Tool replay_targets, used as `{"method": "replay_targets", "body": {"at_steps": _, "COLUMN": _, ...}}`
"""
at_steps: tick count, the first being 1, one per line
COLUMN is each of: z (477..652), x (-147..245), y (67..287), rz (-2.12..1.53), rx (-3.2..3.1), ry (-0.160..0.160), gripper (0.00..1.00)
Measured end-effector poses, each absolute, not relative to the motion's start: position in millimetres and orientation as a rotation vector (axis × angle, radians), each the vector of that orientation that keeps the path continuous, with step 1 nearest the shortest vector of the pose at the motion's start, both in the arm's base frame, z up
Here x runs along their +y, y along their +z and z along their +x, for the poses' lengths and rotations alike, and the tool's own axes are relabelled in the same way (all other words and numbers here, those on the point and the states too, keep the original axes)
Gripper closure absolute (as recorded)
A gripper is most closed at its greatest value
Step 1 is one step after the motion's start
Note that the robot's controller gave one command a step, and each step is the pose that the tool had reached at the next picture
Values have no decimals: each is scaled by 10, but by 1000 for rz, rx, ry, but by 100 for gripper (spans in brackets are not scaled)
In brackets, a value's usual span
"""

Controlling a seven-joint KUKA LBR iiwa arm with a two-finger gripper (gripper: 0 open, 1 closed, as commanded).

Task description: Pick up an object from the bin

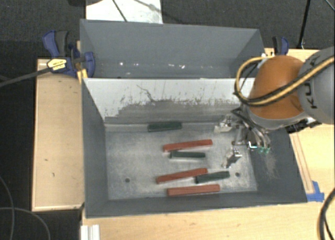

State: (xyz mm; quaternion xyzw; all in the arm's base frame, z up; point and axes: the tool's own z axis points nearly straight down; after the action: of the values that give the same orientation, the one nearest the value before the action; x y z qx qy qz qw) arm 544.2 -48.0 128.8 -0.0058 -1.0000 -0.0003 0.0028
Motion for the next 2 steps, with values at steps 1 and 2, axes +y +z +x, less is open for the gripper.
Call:
{"method": "replay_targets", "body": {"at_steps": 1, "z": 5462, "x": -480, "y": 1328, "rz": -17, "rx": -3144, "ry": 0, "gripper": 0}}
{"method": "replay_targets", "body": {"at_steps": 2, "z": 5943, "x": -250, "y": 769, "rz": -1, "rx": -3149, "ry": -1, "gripper": 100}}
